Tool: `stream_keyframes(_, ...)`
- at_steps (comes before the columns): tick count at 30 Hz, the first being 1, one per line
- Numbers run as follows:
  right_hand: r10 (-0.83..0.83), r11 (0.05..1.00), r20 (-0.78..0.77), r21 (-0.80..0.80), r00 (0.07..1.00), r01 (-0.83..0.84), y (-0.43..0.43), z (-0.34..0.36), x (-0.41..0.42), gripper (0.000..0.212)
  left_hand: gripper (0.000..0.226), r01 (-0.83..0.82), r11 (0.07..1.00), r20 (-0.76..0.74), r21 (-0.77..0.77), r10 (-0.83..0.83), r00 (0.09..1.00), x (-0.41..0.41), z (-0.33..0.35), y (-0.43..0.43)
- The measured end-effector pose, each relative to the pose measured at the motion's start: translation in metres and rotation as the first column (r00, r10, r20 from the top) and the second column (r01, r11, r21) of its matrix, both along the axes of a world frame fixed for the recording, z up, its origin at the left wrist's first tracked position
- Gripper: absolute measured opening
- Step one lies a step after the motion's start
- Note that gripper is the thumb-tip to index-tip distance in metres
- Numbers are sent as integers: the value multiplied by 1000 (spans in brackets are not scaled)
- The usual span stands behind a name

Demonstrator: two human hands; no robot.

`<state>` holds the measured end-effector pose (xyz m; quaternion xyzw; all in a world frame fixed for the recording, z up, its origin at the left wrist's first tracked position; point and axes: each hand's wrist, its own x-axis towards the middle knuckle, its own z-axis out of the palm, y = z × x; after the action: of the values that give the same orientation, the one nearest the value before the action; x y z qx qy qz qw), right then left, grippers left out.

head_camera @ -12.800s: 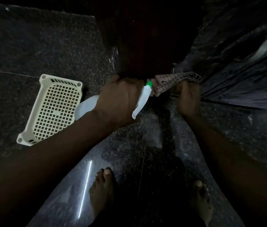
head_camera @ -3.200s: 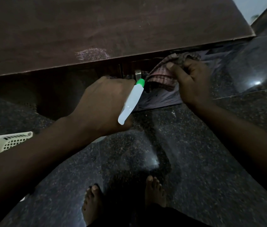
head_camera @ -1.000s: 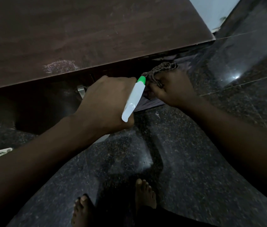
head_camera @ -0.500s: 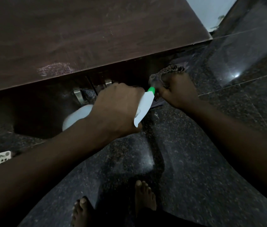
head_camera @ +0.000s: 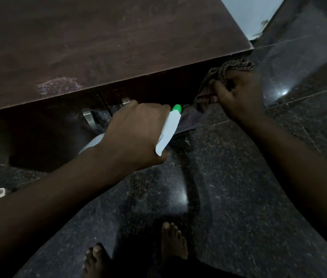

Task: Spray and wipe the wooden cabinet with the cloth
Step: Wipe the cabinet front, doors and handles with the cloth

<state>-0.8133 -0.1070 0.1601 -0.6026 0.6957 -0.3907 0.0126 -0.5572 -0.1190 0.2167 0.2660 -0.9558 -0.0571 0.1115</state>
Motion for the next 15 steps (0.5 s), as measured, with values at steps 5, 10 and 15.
stream_keyframes(5, 109, 983, -117, 163, 987, -89, -2, -20, 4, 39, 36, -17, 1000, -6, -6, 17, 1000, -5, 2, 1)
stream_keyframes(10, 166, 927, -137, 360, 976, -107, 0, -35, 2, 38, 31, 23, 1000, -2, -7, -23, 1000, -8, 1, 4)
stream_keyframes(15, 99, 995, -122, 23, 988, -97, -5, 1, -20, 42, 28, 0, 1000, -27, 17, 0, 1000, -11, -2, 4)
